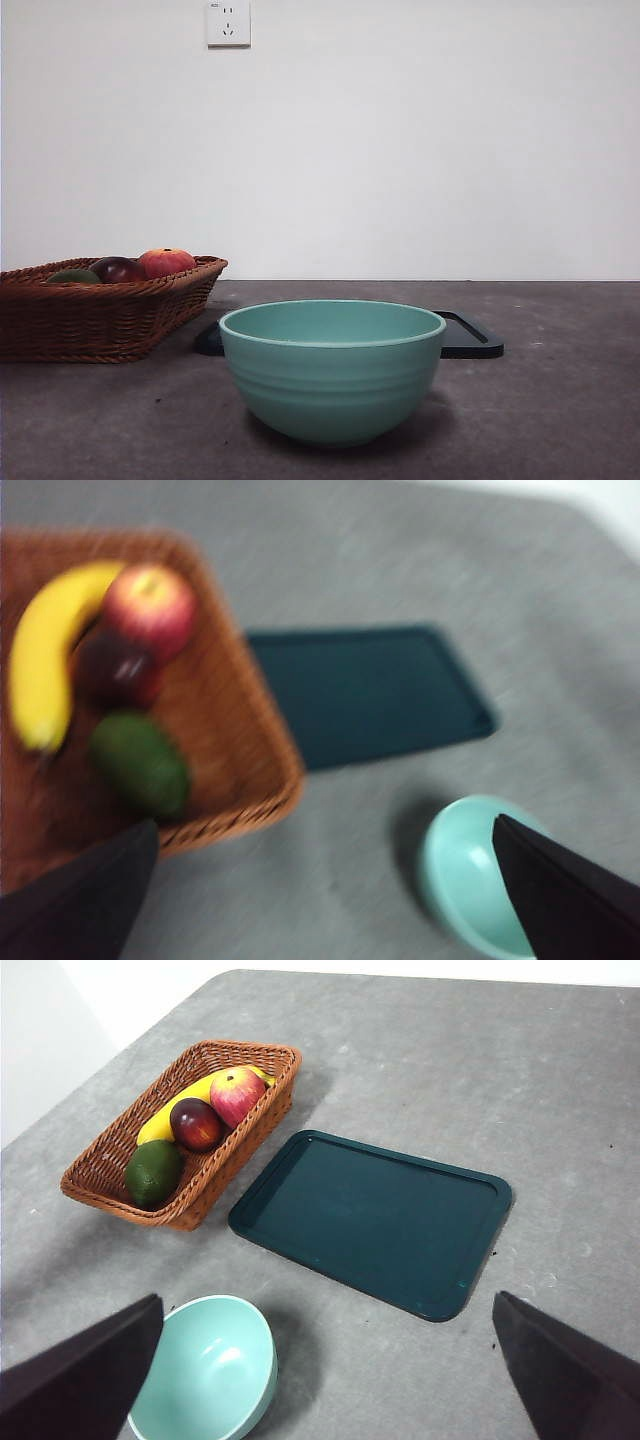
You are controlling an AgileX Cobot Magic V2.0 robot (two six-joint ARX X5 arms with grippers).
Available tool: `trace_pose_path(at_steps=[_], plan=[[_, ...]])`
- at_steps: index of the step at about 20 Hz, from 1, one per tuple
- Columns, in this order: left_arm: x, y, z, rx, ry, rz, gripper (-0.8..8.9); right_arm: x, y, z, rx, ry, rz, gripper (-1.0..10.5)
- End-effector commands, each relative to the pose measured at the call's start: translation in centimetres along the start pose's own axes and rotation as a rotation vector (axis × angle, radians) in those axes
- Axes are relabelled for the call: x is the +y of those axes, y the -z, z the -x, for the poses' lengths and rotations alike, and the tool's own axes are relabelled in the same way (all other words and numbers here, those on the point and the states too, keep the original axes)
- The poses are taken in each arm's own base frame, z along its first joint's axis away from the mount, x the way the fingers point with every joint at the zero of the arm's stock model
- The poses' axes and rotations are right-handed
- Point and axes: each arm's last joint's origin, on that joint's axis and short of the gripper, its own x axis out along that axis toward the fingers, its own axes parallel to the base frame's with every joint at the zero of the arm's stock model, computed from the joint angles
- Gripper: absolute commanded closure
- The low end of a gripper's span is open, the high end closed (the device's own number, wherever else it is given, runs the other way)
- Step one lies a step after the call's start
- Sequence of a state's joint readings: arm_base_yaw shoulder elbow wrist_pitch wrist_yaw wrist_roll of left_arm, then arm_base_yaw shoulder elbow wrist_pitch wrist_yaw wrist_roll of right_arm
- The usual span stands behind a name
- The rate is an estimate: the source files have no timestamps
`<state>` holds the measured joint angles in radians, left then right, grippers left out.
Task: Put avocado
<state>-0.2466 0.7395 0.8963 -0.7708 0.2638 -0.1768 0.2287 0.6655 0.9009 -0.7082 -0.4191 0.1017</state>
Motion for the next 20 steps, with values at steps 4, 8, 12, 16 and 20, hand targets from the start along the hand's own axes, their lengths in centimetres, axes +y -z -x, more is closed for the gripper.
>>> trace_pose_path(at_steps=[4,8,12,16,20], plan=[[1.2,-3.1,-4.9,0.212,-0.192,0.038,2.84,0.2,-0.4,0.2,-0.014,-0.007,0.006,4.2],[2.5,-4.8,-10.1,0.362,-0.245,0.062,2.84,0.2,-0.4,0.2,-0.013,-0.009,0.003,4.2],[3.9,-5.4,-15.3,0.484,-0.267,0.086,2.84,0.2,-0.4,0.2,-0.014,-0.008,-0.017,4.2],[5.3,-5.2,-19.0,0.542,-0.291,0.108,2.84,0.2,-0.4,0.2,-0.013,-0.008,-0.017,4.2],[6.5,-4.2,-21.2,0.588,-0.306,0.129,2.84,0.2,-0.4,0.2,-0.013,-0.008,-0.017,4.2]])
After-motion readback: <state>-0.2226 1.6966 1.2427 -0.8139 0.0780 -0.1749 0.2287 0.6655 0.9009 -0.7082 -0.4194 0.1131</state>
